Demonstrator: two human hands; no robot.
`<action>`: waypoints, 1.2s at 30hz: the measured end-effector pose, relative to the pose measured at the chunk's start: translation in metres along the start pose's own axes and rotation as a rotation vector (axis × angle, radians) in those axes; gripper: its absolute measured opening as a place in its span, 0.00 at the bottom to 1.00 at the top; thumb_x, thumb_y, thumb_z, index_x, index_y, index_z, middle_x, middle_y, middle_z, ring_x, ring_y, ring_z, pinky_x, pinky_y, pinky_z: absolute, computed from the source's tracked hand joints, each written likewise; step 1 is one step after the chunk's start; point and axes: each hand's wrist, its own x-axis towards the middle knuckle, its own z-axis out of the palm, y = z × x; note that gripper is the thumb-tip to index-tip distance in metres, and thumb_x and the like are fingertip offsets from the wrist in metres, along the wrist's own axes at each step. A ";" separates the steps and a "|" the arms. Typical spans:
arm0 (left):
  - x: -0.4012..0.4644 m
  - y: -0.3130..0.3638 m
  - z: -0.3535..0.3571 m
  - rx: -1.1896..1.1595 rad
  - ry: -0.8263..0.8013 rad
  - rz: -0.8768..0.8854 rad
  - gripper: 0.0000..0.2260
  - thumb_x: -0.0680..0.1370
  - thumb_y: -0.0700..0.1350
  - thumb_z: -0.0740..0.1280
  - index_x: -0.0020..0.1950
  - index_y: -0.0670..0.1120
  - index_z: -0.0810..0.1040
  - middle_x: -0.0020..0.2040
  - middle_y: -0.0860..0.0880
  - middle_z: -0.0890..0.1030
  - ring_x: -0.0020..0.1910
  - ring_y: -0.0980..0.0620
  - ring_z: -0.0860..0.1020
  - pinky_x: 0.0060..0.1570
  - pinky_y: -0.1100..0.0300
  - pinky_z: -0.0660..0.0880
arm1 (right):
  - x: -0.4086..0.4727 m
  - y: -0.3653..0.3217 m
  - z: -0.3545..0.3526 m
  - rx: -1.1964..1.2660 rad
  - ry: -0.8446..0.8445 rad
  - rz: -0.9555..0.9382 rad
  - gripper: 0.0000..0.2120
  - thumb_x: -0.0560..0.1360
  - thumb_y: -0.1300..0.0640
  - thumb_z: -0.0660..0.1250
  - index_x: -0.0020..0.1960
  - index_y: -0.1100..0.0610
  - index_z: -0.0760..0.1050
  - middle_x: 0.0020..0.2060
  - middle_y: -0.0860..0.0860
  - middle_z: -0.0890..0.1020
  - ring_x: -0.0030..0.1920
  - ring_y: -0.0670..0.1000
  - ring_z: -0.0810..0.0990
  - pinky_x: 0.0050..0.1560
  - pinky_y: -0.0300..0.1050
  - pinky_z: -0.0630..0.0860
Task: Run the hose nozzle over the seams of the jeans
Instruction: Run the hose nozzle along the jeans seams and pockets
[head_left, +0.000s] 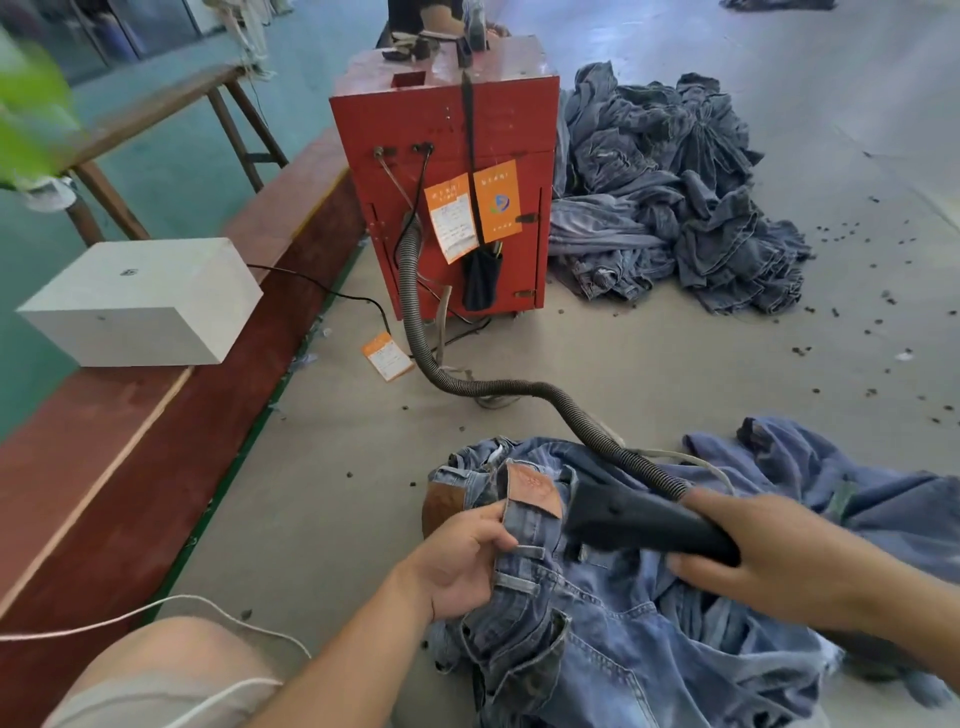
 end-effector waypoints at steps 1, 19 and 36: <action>0.000 -0.002 0.002 0.003 -0.041 0.010 0.27 0.76 0.29 0.56 0.75 0.42 0.73 0.65 0.34 0.77 0.58 0.37 0.78 0.57 0.42 0.78 | 0.007 -0.005 0.006 0.018 -0.062 -0.011 0.15 0.72 0.29 0.62 0.49 0.37 0.70 0.41 0.36 0.80 0.36 0.40 0.79 0.34 0.36 0.72; 0.017 -0.009 -0.004 0.178 0.196 -0.008 0.22 0.69 0.26 0.57 0.47 0.45 0.85 0.43 0.44 0.83 0.43 0.48 0.82 0.41 0.58 0.78 | 0.073 0.005 0.009 0.129 0.197 0.146 0.11 0.81 0.39 0.65 0.48 0.46 0.73 0.32 0.48 0.80 0.31 0.44 0.78 0.33 0.41 0.72; 0.029 -0.001 0.000 -0.032 0.284 0.096 0.21 0.65 0.35 0.63 0.53 0.46 0.87 0.50 0.43 0.85 0.46 0.46 0.84 0.48 0.52 0.82 | 0.056 -0.003 0.016 0.307 0.001 0.084 0.13 0.79 0.37 0.66 0.49 0.46 0.75 0.28 0.48 0.80 0.24 0.46 0.78 0.25 0.37 0.72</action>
